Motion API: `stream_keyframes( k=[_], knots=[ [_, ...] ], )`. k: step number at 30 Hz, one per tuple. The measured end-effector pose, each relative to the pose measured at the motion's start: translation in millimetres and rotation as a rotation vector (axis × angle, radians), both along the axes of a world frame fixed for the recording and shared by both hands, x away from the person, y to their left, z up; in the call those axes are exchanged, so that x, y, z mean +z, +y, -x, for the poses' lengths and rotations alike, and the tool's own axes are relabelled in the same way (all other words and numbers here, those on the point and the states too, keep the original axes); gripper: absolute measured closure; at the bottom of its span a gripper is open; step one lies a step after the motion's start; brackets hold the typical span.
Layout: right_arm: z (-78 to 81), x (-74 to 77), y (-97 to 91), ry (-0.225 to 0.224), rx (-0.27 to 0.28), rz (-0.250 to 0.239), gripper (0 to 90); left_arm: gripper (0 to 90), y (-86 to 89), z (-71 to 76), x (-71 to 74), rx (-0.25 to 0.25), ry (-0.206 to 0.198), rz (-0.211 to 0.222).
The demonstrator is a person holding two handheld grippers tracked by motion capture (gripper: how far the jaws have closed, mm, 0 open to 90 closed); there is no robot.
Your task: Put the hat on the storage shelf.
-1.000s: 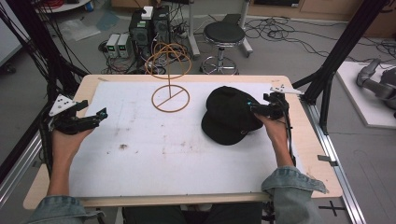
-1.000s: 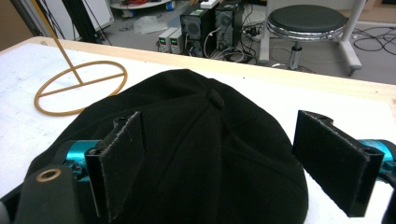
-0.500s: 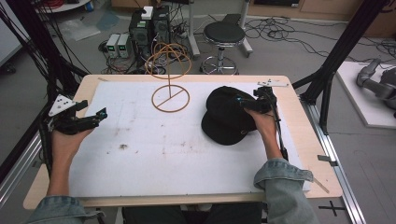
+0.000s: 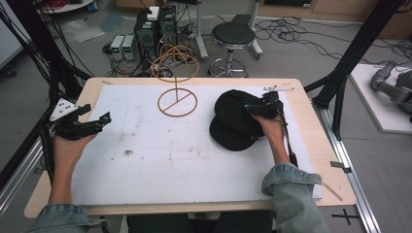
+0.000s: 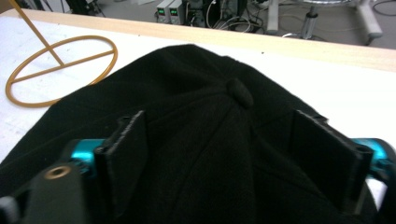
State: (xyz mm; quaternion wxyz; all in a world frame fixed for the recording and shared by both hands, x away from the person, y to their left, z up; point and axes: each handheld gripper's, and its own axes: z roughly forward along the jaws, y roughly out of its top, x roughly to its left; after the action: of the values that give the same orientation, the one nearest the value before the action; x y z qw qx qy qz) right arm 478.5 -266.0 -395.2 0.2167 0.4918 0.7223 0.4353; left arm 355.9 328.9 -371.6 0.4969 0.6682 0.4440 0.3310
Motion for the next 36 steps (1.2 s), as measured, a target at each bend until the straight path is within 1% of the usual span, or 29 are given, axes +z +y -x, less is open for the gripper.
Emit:
stream_keyframes(
  k=[2,3,5,9,11,12,13,15,17,19,20,21,28,29,31,33,34,35,36],
  knots=[
    [-0.4,-0.7,0.1,0.004,-0.002,0.000,22.3,19.0,0.1,0.0,0.0,-0.002,0.000,-0.004],
    [-1.1,-1.5,0.2,0.007,0.001,-0.003,26.3,19.0,-0.2,-0.2,-0.1,0.000,0.000,-0.002],
    [-1.4,-1.8,0.4,0.008,0.001,-0.001,27.1,19.0,-0.6,-0.3,-0.3,0.000,0.001,-0.004],
    [-2.5,-4.0,1.4,0.025,0.010,-0.006,34.7,19.0,-0.9,-0.5,-0.5,-0.002,0.000,-0.003],
    [-2.6,-4.2,1.4,0.025,0.015,-0.006,36.3,19.0,-0.5,-0.3,-0.3,-0.001,0.001,-0.003],
    [-2.6,-4.1,1.7,0.025,0.014,-0.005,38.3,19.0,-0.3,-0.2,-0.2,0.000,0.000,-0.002],
    [-2.7,-4.0,1.9,0.020,0.023,-0.006,43.5,19.0,0.0,-0.2,-0.1,-0.001,0.000,-0.003],
    [-2.2,-3.7,2.4,0.023,0.020,-0.008,45.0,19.0,0.1,-0.1,-0.1,0.000,0.001,-0.003],
    [-2.5,-4.0,2.0,0.025,0.015,-0.008,50.4,19.0,0.0,-0.1,-0.2,0.001,0.000,-0.002],
    [-2.7,-4.4,1.7,0.029,0.013,-0.013,52.1,19.0,0.0,-0.1,-0.1,0.000,0.000,-0.003],
    [-3.3,-4.7,0.7,0.030,0.011,-0.015,55.4,19.0,0.0,-0.1,-0.2,0.000,0.001,-0.003],
    [-3.3,-4.7,0.7,0.030,0.011,-0.015,55.4,19.0,0.0,-0.2,-0.2,0.000,0.000,-0.002],
    [-2.6,-4.5,1.6,0.035,-0.004,-0.017,65.6,19.0,0.1,-0.1,-0.1,-0.002,0.000,-0.004],
    [-2.6,-4.5,1.6,0.035,-0.004,-0.017,65.6,19.0,0.1,-0.1,-0.1,-0.002,0.000,-0.004],
    [-2.4,-4.3,1.7,0.033,-0.009,-0.014,70.1,19.0,0.2,-0.1,-0.1,-0.001,0.000,-0.003],
    [-2.1,-4.2,2.0,0.031,-0.013,-0.012,73.0,19.0,0.2,-0.2,-0.2,0.000,0.001,-0.002],
    [-2.1,-4.2,2.0,0.031,-0.013,-0.012,73.0,19.0,0.2,-0.2,-0.2,0.001,0.000,0.000],
    [-1.7,-3.5,2.3,0.020,-0.018,-0.002,76.8,19.1,0.4,-0.1,-0.1,0.000,-0.001,0.000],
    [-1.4,-3.0,2.4,0.016,-0.016,-0.002,78.2,19.0,0.5,0.0,0.0,0.000,-0.001,-0.001]
  ],
)
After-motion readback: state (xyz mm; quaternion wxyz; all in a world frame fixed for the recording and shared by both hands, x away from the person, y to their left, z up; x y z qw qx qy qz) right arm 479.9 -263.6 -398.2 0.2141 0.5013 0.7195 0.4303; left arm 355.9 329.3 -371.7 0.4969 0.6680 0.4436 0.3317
